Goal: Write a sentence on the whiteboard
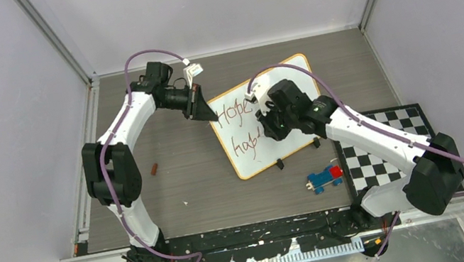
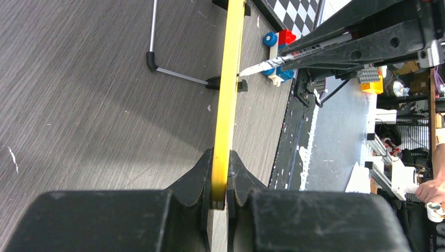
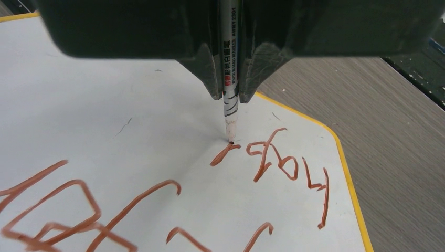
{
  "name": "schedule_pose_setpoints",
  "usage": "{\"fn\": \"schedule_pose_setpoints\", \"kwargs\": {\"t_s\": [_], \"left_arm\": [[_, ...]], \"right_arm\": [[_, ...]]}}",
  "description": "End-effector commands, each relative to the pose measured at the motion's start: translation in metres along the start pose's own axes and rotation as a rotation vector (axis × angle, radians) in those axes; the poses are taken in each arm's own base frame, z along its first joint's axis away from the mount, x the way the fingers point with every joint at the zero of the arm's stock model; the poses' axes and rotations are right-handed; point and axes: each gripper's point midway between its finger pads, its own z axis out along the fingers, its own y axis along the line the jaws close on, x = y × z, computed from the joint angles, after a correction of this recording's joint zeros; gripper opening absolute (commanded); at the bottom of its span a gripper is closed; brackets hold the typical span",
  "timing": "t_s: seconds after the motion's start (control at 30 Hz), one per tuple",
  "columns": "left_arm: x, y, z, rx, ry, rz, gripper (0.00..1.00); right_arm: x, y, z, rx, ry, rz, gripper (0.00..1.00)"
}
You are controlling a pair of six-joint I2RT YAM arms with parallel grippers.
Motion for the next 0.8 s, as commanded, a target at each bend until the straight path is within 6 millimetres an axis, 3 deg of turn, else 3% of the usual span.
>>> {"fn": "schedule_pose_setpoints", "kwargs": {"t_s": [0.0, 0.17, 0.33, 0.47, 0.67, 0.77], "left_arm": [[-0.006, 0.012, -0.007, -0.093, 0.005, 0.058, 0.00], [-0.006, 0.012, -0.007, -0.093, 0.004, 0.059, 0.00], [-0.004, 0.012, -0.007, -0.095, 0.007, 0.058, 0.00], [-0.005, 0.011, -0.007, -0.095, 0.007, 0.062, 0.00], [-0.006, 0.008, -0.008, -0.090, 0.002, 0.066, 0.00], [-0.007, 0.008, -0.008, -0.089, 0.000, 0.066, 0.00]], "right_arm": [[0.012, 0.005, 0.000, -0.014, 0.008, 0.005, 0.00], [0.024, 0.020, 0.012, -0.049, 0.040, -0.008, 0.00], [0.009, 0.032, 0.017, -0.079, 0.025, -0.021, 0.00], [-0.005, 0.038, 0.006, -0.114, -0.010, -0.022, 0.00], [-0.018, 0.026, -0.022, -0.068, -0.083, -0.022, 0.00], [-0.015, 0.015, -0.024, -0.017, -0.082, -0.032, 0.00]]}}
